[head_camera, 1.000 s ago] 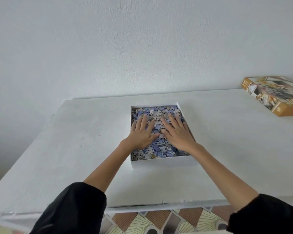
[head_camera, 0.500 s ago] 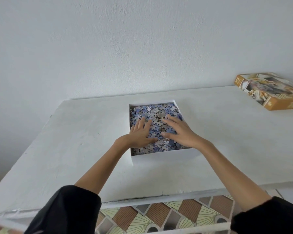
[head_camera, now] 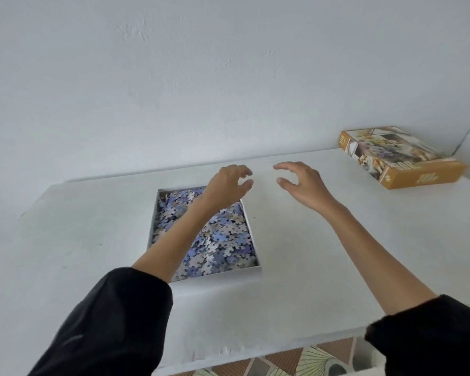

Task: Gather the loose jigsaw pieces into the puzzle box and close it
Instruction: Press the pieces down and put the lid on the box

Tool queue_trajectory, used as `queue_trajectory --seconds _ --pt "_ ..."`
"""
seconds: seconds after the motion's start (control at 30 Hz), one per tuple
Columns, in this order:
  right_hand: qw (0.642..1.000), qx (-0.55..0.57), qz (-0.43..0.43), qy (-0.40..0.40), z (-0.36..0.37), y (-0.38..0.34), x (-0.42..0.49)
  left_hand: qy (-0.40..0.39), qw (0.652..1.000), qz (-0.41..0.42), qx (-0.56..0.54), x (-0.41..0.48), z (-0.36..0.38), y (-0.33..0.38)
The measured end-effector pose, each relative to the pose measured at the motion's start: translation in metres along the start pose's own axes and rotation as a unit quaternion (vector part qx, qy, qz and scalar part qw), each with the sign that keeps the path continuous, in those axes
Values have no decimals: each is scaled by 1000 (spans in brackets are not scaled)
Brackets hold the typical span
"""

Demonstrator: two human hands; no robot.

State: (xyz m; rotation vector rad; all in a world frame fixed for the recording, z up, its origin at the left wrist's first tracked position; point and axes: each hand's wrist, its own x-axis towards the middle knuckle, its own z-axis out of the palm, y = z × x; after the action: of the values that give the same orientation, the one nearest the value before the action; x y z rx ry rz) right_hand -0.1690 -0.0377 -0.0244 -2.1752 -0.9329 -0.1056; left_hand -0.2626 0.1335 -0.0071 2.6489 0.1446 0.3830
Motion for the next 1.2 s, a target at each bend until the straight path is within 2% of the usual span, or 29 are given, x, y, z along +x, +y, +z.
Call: queue_trajectory --seconds 0.33,0.47,0.6,0.9,1.03,1.13,1.2 --pt "999 -34 15 30 -113 133 52 -13 999 15 -39 144 79 104" --pt "997 -44 47 44 -153 188 70 -29 997 -6 -72 194 123 143" --pt "996 -57 72 21 -179 241 80 -34 993 -36 -110 232 168 175" --pt "978 -131 158 31 -199 326 87 -40 983 -104 -144 270 237 200" --pt "958 -153 239 37 -215 348 86 -67 973 -130 -181 272 251 202" --pt "946 -129 297 -3 -223 363 87 -88 962 -151 -209 276 261 200" --pt "949 -95 300 -31 -226 369 89 -89 953 -163 -241 276 266 203"
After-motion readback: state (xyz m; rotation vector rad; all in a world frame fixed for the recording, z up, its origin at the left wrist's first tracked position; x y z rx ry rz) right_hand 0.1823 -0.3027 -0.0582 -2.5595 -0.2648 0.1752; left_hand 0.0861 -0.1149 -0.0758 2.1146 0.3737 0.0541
